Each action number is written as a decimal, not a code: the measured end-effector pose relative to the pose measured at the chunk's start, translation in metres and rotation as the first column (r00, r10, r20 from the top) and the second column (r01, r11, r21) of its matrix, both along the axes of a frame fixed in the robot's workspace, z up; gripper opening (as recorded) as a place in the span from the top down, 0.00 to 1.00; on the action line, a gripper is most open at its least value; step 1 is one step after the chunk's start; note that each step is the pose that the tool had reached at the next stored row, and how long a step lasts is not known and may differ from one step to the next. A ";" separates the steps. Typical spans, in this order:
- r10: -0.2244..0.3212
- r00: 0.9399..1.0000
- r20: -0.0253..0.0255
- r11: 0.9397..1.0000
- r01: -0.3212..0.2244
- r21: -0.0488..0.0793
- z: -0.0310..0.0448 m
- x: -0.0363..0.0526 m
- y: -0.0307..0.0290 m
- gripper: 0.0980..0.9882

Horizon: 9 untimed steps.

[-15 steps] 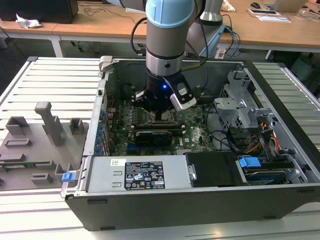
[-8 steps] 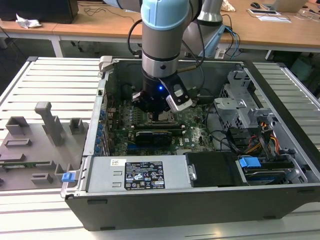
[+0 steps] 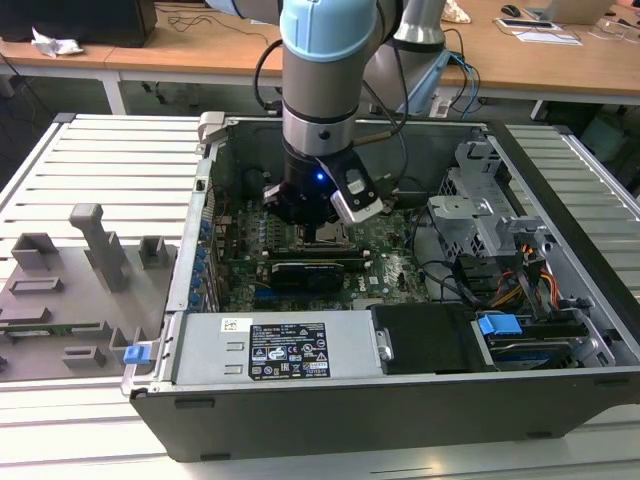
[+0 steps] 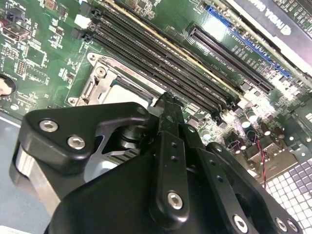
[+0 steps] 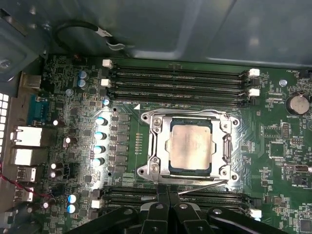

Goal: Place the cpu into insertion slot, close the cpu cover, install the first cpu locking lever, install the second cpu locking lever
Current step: 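Install the second cpu locking lever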

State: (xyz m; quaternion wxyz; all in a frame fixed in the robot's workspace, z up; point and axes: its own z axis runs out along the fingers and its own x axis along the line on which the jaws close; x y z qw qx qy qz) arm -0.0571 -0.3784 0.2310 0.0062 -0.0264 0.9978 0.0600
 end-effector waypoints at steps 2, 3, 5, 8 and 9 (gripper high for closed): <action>0.000 1.000 0.000 1.000 0.000 0.001 -0.0012 -0.0005 0.0000 0.99; 0.000 1.000 0.000 1.000 0.000 0.001 -0.0016 -0.0008 0.0000 0.99; 0.000 1.000 0.000 1.000 0.000 0.006 -0.0068 -0.0022 0.0000 0.99; 0.000 1.000 0.000 1.000 0.000 0.015 -0.0106 -0.0051 -0.0018 0.99; 0.000 1.000 0.000 1.000 0.000 0.021 -0.0112 -0.0069 -0.0027 0.99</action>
